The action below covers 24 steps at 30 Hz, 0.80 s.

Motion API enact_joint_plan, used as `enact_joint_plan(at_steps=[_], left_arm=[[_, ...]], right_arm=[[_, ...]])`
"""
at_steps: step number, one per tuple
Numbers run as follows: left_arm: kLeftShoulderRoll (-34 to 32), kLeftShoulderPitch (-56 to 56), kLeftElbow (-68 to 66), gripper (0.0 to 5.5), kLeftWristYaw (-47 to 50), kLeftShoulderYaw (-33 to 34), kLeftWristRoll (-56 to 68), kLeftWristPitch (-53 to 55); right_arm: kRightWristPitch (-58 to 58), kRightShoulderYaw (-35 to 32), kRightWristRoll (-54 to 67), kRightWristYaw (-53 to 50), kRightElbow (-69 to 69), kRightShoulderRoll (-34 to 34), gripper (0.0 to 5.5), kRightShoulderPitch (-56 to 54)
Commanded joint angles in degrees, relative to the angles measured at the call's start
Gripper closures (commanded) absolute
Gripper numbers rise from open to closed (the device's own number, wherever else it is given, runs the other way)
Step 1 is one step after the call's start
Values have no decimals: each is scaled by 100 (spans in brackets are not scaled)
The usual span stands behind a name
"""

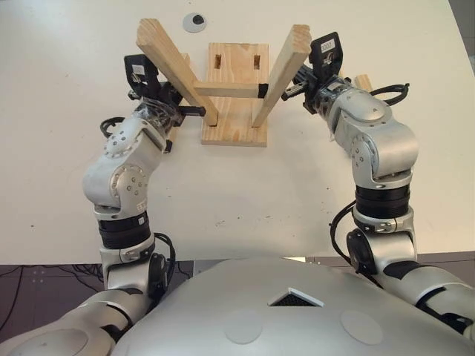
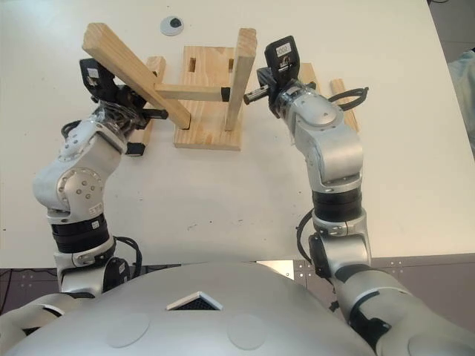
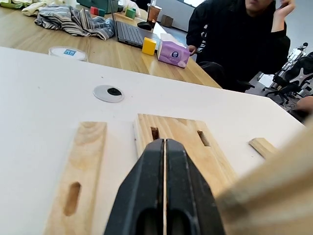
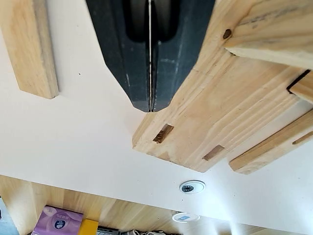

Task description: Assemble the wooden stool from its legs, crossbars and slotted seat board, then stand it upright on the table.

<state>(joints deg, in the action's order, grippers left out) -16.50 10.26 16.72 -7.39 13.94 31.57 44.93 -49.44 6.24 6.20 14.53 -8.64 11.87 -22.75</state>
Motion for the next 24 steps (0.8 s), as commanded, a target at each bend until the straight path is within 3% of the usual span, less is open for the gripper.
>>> enact_joint_plan(at_steps=[1,4,6,9,11,14,17,24], left_arm=[[-420,285,-362,547,-47,635,213,324],[-872,46,-130,547,-561,341,552,1187],[-1556,-206,263,547,-1209,-81,710,1673],[-2658,-542,969,547,-2201,-670,749,1864],[-2926,-572,1264,547,-2559,-949,786,1839],[-2556,-253,988,547,-2512,-1248,624,1576],[-2161,174,-167,547,-2390,-1508,41,882],[-1831,1476,-2288,547,-3223,-2535,-1210,-598]], right_arm=[[638,-250,-112,154,943,307,550,-554],[1237,-92,-63,679,1564,365,550,-929],[1675,192,-71,1277,1810,415,550,-1143],[2241,569,-192,1999,2108,473,550,-1390],[2498,773,-281,2347,2264,506,550,-1507],[2526,1014,-247,2792,2024,562,550,-1489],[2317,1173,-151,3081,1467,584,550,-1334],[1880,2212,-29,3730,490,32,550,-1570]])
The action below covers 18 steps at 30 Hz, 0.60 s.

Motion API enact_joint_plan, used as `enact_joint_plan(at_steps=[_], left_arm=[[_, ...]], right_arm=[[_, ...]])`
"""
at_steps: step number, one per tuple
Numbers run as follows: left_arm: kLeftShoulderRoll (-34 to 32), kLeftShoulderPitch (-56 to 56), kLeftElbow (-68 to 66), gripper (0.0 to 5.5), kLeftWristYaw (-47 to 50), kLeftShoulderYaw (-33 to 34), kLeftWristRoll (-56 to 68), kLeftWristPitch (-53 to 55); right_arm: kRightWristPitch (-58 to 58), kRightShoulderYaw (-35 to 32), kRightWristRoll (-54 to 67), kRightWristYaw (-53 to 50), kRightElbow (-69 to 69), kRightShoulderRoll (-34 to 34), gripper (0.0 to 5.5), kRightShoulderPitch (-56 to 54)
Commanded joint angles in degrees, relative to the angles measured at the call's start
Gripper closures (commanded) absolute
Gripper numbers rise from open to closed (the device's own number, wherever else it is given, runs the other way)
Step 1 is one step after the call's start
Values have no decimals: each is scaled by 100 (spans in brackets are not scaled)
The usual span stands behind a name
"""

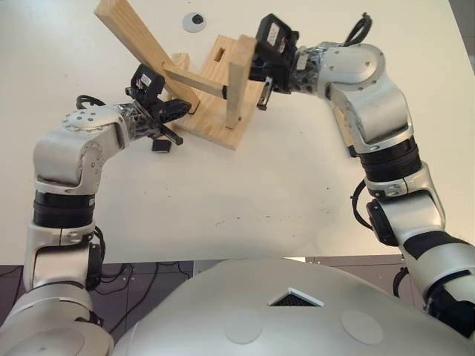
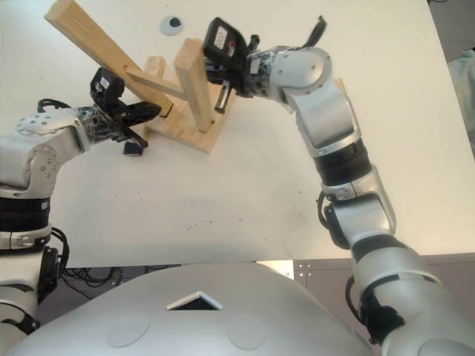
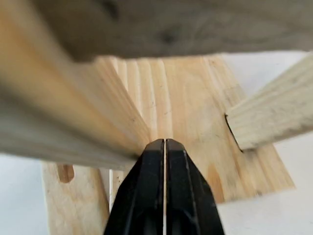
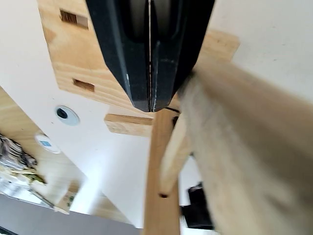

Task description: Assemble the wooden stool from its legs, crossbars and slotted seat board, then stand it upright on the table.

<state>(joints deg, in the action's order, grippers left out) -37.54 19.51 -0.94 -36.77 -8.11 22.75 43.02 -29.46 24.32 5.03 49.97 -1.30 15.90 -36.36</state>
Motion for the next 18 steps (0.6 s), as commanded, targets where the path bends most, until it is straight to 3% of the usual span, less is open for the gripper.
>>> enact_joint_plan(at_steps=[1,7,13,18], left_arm=[[371,659,-647,547,-360,-407,-406,-506],[786,910,-1060,547,-421,-362,-687,-786],[159,375,-631,547,-501,328,-656,-614],[-149,-345,448,547,-504,480,-542,-62]], right_arm=[[-136,478,76,180,-259,-432,550,-251],[-291,638,134,230,-378,-684,550,-340],[-459,-485,361,238,-28,81,550,-511],[100,-1297,236,155,1463,880,550,-791]])
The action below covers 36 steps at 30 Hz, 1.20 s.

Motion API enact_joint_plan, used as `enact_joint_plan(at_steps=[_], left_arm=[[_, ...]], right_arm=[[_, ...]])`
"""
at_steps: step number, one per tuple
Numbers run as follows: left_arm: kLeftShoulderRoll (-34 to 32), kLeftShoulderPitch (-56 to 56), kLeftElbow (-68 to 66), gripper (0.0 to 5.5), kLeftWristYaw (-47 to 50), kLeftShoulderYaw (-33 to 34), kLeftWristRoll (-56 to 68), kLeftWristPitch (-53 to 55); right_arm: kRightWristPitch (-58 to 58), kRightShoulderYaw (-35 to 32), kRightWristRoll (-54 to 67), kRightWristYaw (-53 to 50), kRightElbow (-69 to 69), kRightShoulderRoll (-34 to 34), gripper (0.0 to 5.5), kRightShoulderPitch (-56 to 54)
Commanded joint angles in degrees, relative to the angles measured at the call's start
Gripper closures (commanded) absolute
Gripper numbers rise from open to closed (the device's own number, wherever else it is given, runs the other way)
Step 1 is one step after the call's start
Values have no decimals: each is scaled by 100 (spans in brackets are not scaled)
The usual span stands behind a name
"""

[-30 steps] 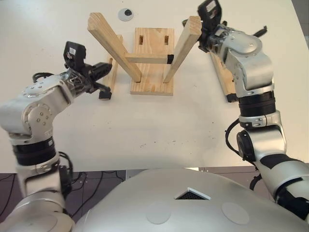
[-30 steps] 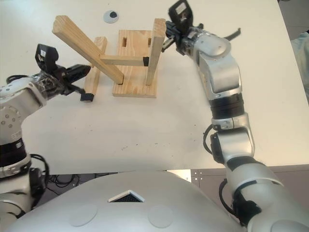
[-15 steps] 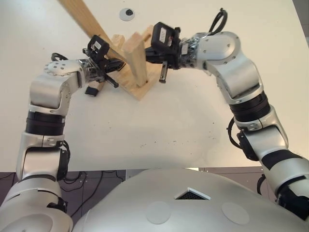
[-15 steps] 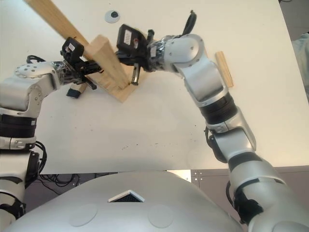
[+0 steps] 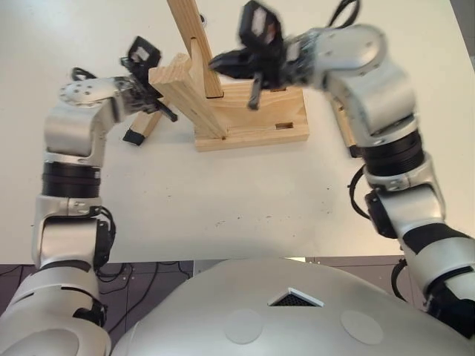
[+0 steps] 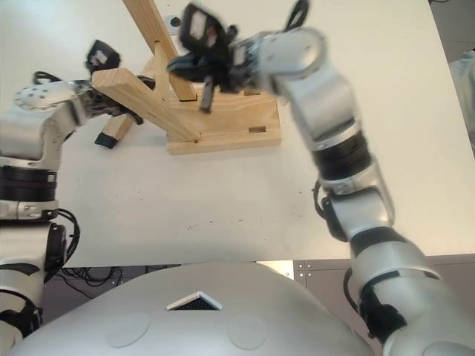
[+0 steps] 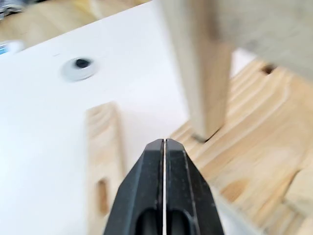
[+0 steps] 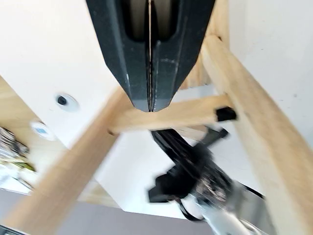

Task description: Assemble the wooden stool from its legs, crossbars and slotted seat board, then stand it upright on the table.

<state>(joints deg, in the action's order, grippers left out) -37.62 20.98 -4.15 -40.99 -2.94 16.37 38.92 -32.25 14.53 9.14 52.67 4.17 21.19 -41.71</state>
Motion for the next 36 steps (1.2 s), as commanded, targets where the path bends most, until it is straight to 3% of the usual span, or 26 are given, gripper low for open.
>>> enact_joint_plan(at_steps=[1,6,10,13,18,28,33,36], left_arm=[[-227,-683,1114,547,-183,-70,186,484],[-1084,-1328,2372,547,-790,-423,221,922],[-1353,-1417,2848,547,-1004,-417,387,1113],[-1149,-1357,2814,547,-947,-686,374,1210],[-227,-1178,2101,547,-456,-1344,37,935],[342,-517,730,547,399,-1156,-693,466],[658,-403,566,547,470,-980,-613,410],[736,-421,580,547,471,-910,-581,432]], right_arm=[[601,-301,-302,-232,1319,342,550,-315],[2226,-125,-895,-991,3673,-280,550,-473],[3043,30,-1221,-1157,5076,-757,550,-553],[3413,188,-1516,-1177,5687,-870,550,-568],[3628,287,-1831,-1160,6141,-759,550,-608],[3393,621,-2081,-208,5523,-572,550,-283],[2473,721,-1669,630,3664,-484,550,374],[2139,749,-1630,594,2701,-419,550,699]])
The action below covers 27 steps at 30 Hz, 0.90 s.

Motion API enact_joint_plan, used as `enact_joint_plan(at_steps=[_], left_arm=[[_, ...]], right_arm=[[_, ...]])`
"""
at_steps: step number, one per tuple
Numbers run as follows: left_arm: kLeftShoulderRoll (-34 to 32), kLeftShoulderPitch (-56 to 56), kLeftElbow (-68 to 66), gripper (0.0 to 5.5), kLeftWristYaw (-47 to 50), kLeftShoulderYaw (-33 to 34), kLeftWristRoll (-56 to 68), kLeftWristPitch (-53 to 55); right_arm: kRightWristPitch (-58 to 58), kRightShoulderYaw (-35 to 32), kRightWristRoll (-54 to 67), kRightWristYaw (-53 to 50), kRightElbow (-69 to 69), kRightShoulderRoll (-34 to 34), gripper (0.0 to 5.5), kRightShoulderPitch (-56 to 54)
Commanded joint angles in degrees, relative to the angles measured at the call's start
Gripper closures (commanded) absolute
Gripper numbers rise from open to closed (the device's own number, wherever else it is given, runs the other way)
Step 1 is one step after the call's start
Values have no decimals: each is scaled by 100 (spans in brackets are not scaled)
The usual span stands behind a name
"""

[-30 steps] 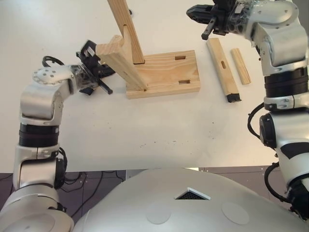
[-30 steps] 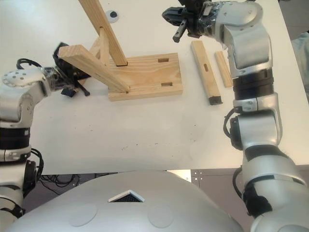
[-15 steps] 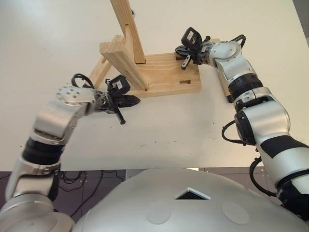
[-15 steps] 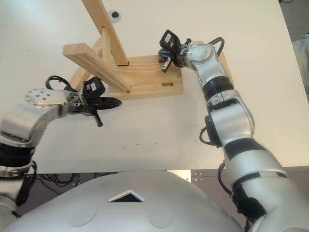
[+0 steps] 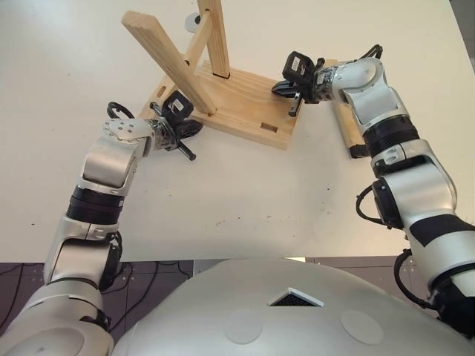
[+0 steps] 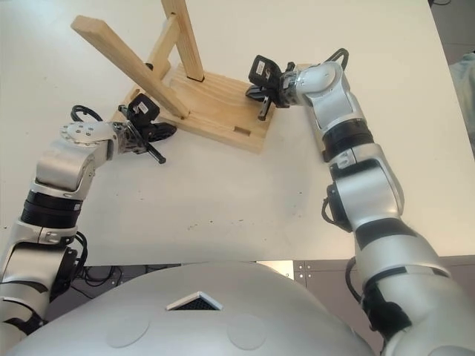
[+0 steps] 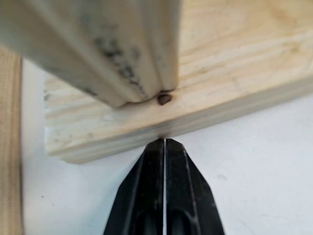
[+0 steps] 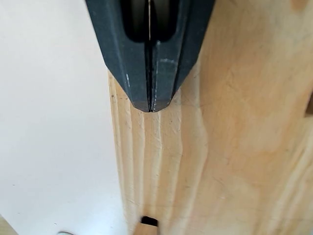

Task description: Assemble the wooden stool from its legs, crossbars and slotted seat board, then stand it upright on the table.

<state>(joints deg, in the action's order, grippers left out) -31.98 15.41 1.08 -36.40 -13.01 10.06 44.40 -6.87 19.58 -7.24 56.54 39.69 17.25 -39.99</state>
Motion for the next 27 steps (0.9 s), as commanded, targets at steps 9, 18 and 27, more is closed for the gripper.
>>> enact_joint_plan(at_steps=[9,18,27], left_arm=[[156,-73,228,547,8,224,39,1],[387,-113,284,547,186,277,63,158],[695,-289,171,547,387,228,32,114]], right_arm=[[-594,-1177,470,-1761,-102,-321,550,-1073],[408,363,-888,-1276,1020,-139,550,-87],[-596,574,-332,520,-1815,350,550,739]])
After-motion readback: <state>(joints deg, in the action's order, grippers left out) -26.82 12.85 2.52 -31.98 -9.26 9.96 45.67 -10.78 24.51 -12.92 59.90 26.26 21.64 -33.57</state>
